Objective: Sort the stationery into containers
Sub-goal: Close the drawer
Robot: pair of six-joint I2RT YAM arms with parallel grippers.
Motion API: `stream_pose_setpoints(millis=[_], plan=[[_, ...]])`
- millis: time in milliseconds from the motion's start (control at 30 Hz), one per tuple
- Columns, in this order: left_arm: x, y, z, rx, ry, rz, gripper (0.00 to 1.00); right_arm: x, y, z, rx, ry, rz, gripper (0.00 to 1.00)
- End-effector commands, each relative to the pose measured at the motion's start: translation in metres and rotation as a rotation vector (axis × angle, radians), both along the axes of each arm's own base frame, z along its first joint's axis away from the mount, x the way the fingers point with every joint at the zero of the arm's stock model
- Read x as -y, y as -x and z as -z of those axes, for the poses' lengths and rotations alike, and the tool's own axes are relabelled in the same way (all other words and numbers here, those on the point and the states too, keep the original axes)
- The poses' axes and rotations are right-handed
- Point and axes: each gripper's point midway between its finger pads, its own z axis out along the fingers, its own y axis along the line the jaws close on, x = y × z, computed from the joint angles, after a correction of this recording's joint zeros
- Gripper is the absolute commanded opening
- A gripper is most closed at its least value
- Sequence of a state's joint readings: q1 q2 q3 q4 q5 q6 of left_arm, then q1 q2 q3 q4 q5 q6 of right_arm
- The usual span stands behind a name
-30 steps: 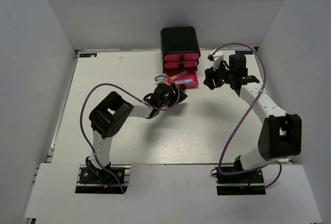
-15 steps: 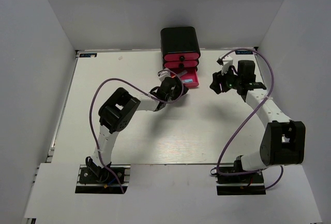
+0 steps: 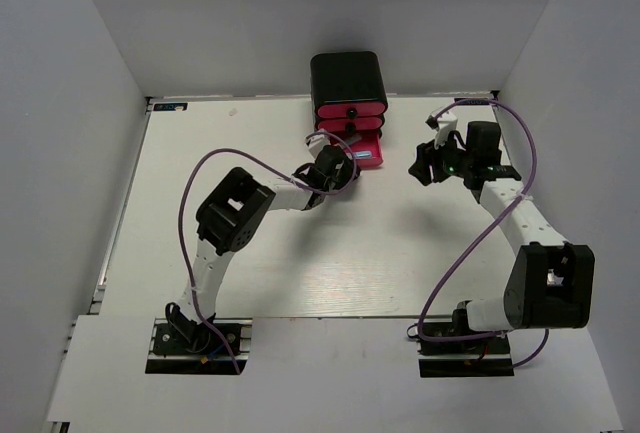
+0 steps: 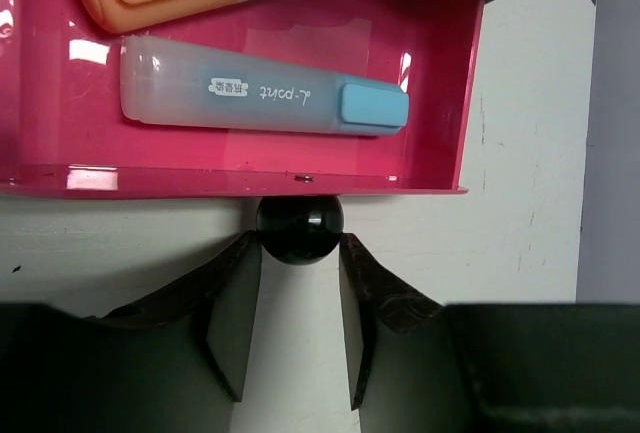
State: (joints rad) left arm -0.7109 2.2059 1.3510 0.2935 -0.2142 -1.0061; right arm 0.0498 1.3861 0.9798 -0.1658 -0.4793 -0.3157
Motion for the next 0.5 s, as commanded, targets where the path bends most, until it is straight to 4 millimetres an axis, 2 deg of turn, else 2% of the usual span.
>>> stream_pose_setpoints(millis=[0,100,133,267,333,467], plan=[[-0.004,-0.01,0.003,0.008,-0.003,-0.042,0.46,-0.001,0.004,-0.011,0.039,-0.021,-0.007,0.6],[0.001,-0.018,-0.008,0.038,0.029,-0.055,0.45,0.0,0.007,-0.011,0.046,-0.017,-0.007,0.6],[-0.001,-0.019,-0.002,0.036,0.018,-0.067,0.44,0.0,0.009,-0.008,0.041,-0.016,-0.007,0.6],[-0.001,-0.034,-0.023,0.101,0.044,-0.116,0.44,0.001,0.013,-0.005,0.037,-0.014,-0.007,0.6],[0.001,-0.039,-0.026,0.106,0.058,-0.132,0.44,0.002,0.014,-0.003,0.03,-0.013,-0.002,0.6],[-0.01,-0.052,-0.024,0.089,0.08,-0.192,0.44,0.002,0.015,-0.001,0.029,-0.012,-0.004,0.6]])
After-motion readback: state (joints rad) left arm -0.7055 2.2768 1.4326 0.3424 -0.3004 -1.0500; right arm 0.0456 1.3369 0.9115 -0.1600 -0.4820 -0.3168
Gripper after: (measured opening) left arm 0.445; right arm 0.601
